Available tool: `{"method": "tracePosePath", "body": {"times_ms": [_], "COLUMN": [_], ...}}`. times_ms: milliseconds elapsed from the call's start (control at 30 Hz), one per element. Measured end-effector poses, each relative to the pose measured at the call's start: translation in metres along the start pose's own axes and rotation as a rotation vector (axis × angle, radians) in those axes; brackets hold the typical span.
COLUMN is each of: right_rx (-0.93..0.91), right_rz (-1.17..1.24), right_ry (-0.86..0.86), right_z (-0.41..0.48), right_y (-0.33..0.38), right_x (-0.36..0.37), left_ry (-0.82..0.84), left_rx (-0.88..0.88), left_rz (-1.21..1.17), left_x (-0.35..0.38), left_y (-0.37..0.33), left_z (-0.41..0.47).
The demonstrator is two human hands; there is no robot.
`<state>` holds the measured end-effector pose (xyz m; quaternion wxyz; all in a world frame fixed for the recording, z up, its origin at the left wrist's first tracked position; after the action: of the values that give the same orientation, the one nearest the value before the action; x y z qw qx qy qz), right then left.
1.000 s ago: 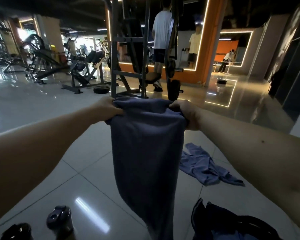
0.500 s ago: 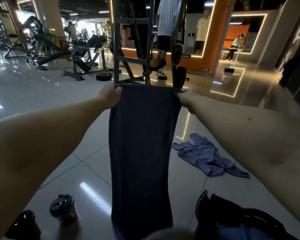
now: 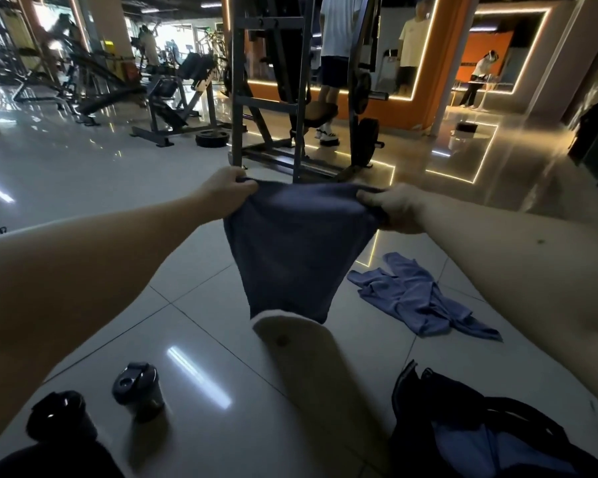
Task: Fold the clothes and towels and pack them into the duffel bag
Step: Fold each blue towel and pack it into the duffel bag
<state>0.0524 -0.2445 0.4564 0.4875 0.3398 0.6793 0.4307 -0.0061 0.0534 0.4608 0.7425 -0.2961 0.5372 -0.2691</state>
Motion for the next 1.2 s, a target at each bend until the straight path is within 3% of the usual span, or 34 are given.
{"method": "tracePosePath", "body": {"times_ms": [133,300,600,667,767,900,1200], "right_rx": [0.212,0.372,0.627,0.664,0.662,0.591,0.549], "right_rz": [-0.119,-0.2,-0.414,-0.442,-0.415,-0.354,-0.446], "right_ry": [0.258,0.431,0.819,0.863,0.862,0.734,0.583], "right_z": [-0.01,-0.002,-0.01,-0.008,0.0,0.026,0.095], "right_y": [-0.047,-0.132,-0.221,-0.237,-0.259,-0.289,-0.351], "right_x": [0.007,0.026,0.064,0.072,0.086,0.1,0.136], "left_ry": [0.277,0.553,0.948,0.967,0.936,0.897,0.854], "left_rx": [-0.167,-0.325,-0.729,-0.78,-0.746,-0.594,-0.455], "left_rz": [-0.083,-0.01,-0.096,-0.081,-0.045,0.048,0.146], "left_x": [0.024,0.07,0.138,0.15,0.167,0.185,0.218], "left_y": [0.039,0.092,0.163,0.176,0.195,0.228,0.317], "left_z": [-0.029,-0.081,-0.15,-0.154,-0.15,-0.139,-0.102]}}
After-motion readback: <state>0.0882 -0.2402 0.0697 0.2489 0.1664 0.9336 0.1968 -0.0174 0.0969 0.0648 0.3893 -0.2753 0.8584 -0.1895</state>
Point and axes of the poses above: each hand's wrist, its own z-axis towards the middle knuckle, its own x-axis out of the palm, y = z × x, the point moved 2 cm from there along z, towards the middle knuckle, and after that the axes turned 4 degrees about -z, right-handed, at the moved point
